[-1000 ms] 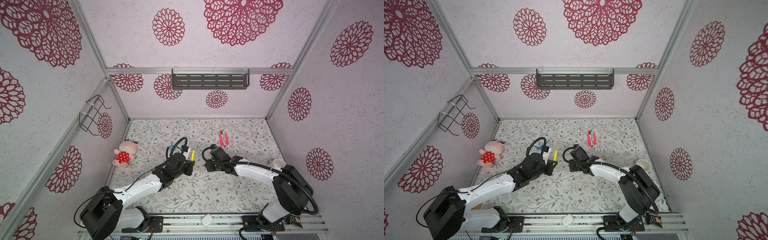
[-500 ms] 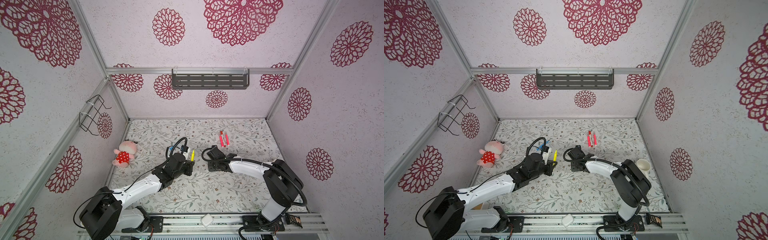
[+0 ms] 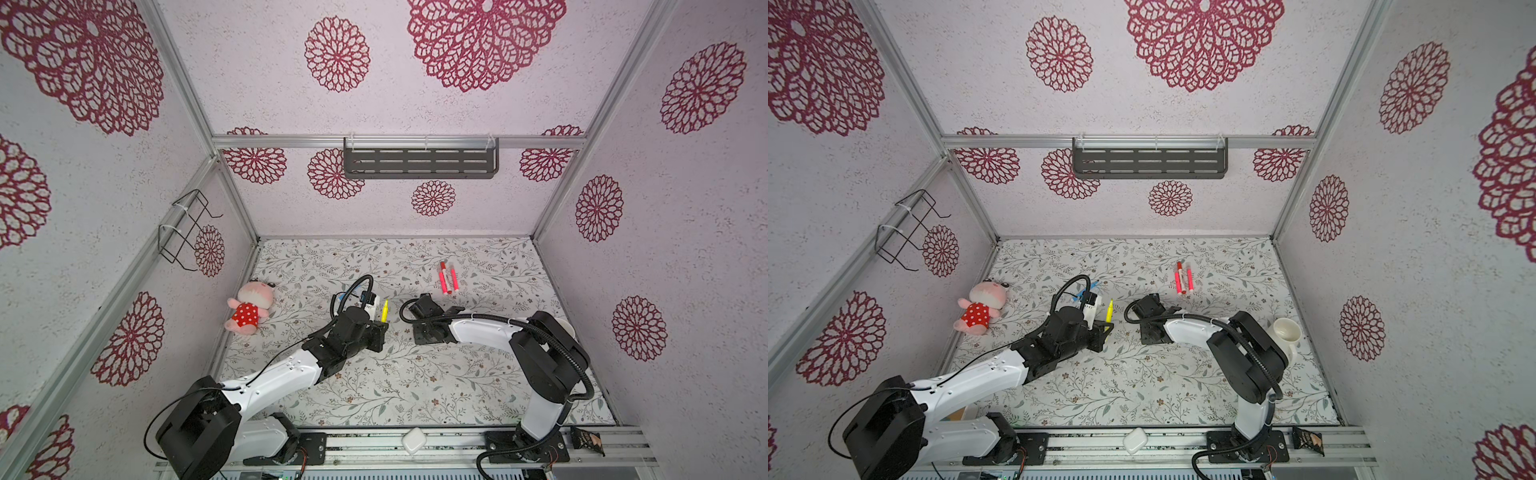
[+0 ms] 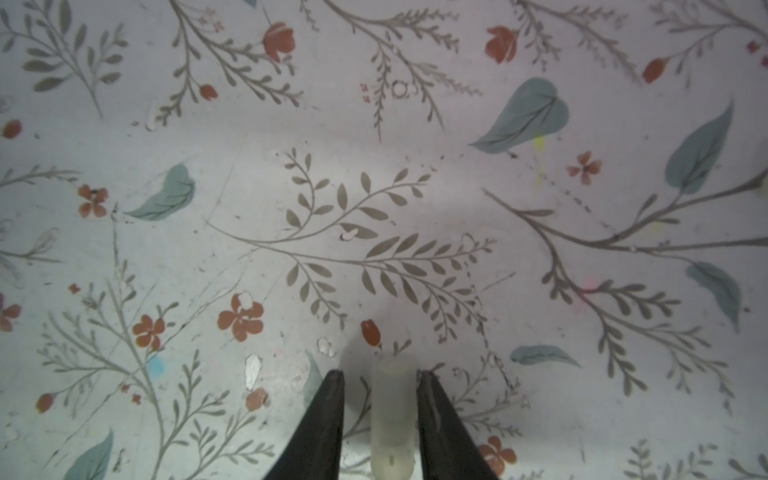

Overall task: Insert the pens into the pen caps
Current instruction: 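Lift the clear cap with the right gripper above the upright highlighter tip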

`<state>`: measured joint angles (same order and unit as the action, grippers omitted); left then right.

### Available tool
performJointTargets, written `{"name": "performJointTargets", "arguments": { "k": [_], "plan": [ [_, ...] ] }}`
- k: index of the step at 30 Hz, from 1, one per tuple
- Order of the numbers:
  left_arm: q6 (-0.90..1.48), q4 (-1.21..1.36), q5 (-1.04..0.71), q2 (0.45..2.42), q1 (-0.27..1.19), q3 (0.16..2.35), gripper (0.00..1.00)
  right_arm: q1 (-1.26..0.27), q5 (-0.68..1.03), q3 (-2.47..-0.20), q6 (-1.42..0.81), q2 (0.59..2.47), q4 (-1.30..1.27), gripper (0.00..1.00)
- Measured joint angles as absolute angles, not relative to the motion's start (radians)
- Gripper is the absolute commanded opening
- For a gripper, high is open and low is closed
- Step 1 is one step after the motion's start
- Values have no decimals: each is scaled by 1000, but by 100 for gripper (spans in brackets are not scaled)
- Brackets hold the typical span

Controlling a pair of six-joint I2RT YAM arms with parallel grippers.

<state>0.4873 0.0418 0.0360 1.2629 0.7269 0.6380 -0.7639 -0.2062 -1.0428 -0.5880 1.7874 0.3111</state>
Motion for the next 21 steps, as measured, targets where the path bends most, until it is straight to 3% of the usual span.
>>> {"name": "performJointTargets", "arguments": {
  "k": [5, 12, 21],
  "plan": [
    [487, 41, 35, 1262, 727, 638, 0, -764, -204, -1043, -588, 1787, 311, 17],
    [488, 38, 34, 1244, 727, 638, 0, -764, -182, -1017, -569, 1757, 281, 12],
    [525, 61, -1, 1235, 732, 638, 0, -735, -105, -849, -531, 1409, 89, 11]
  ]
}}
